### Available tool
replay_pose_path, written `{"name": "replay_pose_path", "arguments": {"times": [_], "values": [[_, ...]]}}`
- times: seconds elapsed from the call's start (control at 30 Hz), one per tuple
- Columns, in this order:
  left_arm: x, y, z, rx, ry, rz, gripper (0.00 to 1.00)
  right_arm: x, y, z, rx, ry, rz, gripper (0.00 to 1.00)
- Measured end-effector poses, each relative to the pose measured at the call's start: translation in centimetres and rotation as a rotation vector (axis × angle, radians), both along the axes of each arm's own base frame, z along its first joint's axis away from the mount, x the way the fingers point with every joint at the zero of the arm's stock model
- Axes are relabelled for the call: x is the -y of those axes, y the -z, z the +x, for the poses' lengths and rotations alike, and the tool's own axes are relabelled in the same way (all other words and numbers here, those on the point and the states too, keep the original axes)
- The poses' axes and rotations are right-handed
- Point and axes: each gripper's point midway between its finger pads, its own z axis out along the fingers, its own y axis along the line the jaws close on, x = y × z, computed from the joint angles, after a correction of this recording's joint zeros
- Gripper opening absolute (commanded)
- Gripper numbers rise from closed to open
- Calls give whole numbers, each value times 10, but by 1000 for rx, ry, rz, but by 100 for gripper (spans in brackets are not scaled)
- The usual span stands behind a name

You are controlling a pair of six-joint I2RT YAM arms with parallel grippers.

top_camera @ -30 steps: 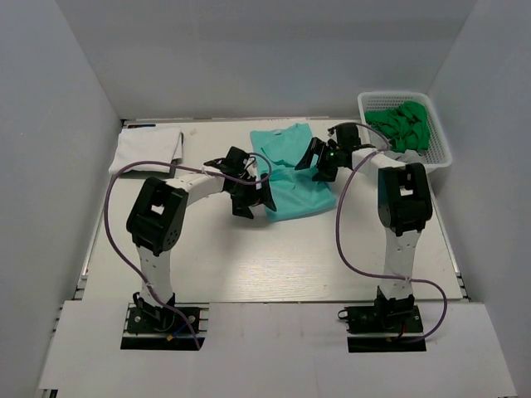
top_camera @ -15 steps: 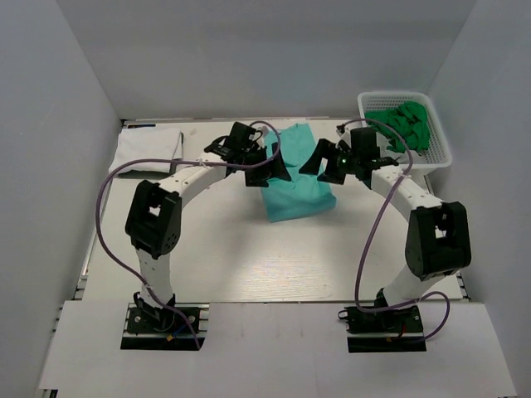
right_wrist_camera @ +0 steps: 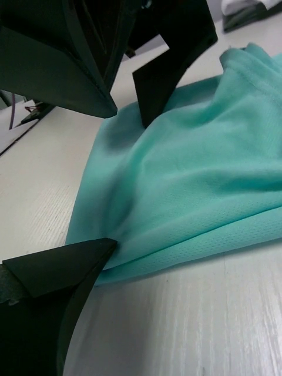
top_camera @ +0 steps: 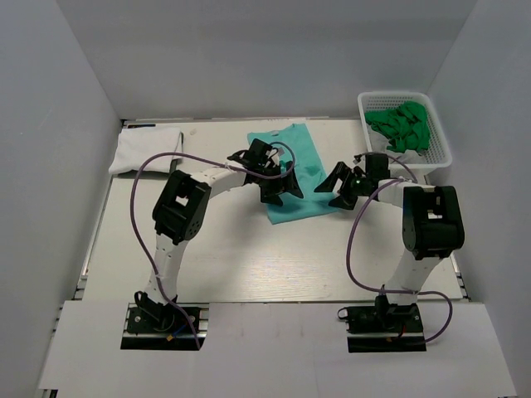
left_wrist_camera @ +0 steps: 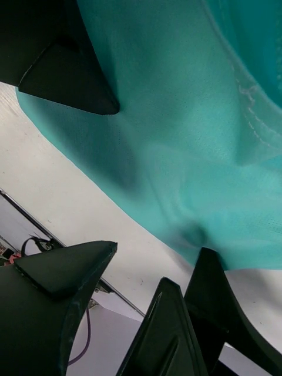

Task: Fold and stack the t-shirts
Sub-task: Fold the folded rectangular tshirt in 1/3 of the way, then grab one side of the 2/3 rectangular tshirt with both arms

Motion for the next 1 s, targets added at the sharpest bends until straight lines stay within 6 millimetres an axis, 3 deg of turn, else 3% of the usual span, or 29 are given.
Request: {"name": "replay_pose_path", "arguments": {"times": [0.2, 0.3, 0.53, 0.63, 0.73, 0.83, 0.9, 1.0], "values": [[-3, 1, -1, 10, 12, 8, 100, -4, 0, -5, 41, -46, 45, 90], [-6, 1, -4, 14, 23, 22, 100, -8, -1, -18, 63, -86, 27, 90], [-34, -3, -29, 8, 42, 152, 100, -29, -10, -100, -1, -275, -80, 90], [-51, -24, -40, 52, 33, 205, 100, -30, -34, -119, 42, -313, -120, 90], [-66, -67, -46, 147, 5, 217, 100, -20, -59, -119, 106, -276, -168, 90], [-85, -96, -54, 218, -42, 235, 100, -10, -66, -117, 114, -223, -219, 90], [-97, -93, -61, 217, -67, 269, 100, -2, -61, -118, 82, -184, -258, 90], [-113, -59, -74, 152, -81, 349, 100, 6, -49, -124, 25, -145, -295, 90]]}}
